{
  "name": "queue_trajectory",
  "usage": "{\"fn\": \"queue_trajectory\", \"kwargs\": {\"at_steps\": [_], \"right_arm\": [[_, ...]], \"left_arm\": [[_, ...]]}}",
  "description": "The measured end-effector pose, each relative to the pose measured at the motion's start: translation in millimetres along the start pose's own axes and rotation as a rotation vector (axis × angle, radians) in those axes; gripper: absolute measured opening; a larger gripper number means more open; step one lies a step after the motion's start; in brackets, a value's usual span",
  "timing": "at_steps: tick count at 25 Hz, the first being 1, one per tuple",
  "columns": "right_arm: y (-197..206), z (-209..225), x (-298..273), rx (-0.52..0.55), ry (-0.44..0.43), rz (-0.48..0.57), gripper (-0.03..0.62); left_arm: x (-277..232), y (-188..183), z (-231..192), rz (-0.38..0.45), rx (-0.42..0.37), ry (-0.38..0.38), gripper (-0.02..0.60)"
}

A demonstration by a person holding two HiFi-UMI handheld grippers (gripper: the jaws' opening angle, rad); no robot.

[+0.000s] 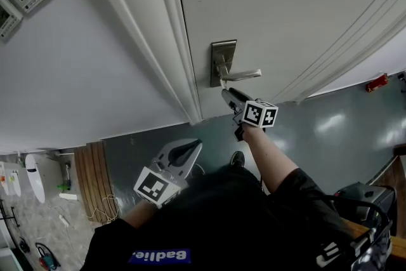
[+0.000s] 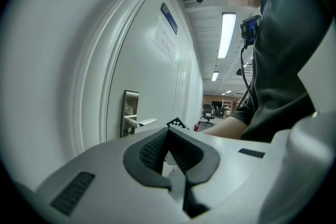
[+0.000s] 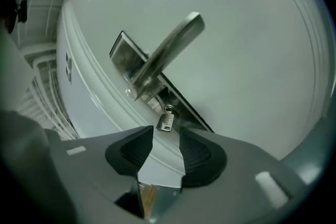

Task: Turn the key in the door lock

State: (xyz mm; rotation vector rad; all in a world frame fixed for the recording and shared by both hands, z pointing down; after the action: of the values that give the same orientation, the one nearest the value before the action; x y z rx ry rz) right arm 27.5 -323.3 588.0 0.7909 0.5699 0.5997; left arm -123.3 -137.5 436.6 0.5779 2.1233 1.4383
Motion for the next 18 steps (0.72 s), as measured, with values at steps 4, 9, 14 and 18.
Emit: {"fn": "queue_trajectory", "kwargs": {"at_steps": [4, 9, 14, 18], "right_arm": [[-6.0, 7.4, -6.5, -0.28, -0.112, 0.103, 0.13], [3.4, 12.4, -19.6, -0.486, -0.192, 0.12, 0.098], [-0.2, 10.3, -19.3, -0.429, -0.188, 0.15, 0.08], [-4.2, 4.7, -19.5, -0.268, -0.114, 0.112, 0.074]], "left_arm": [[-2.6, 1.2, 1.9, -0.009, 0.005, 0.004, -0.006], [-3.6, 1.4, 3.6, -0.017, -0.002, 0.0, -0.006], [-2.2, 1.3, 1.1, -0.014, 0.003, -0.015, -0.006], [-2.8, 1.0, 1.0, -0.013, -0.002, -0.015, -0.006]]}}
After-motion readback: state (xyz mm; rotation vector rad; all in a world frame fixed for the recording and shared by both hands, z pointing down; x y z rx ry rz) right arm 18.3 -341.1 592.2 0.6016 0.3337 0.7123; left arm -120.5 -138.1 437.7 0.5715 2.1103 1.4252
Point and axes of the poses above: the fingertips, and each gripper's own axes: x backward along the fingers, z to its right, y out of its underside, the point moved 4 cm from there along x, backward along the fingers, and after that the axes turned 9 degrees about x, right-handed, at the moved point
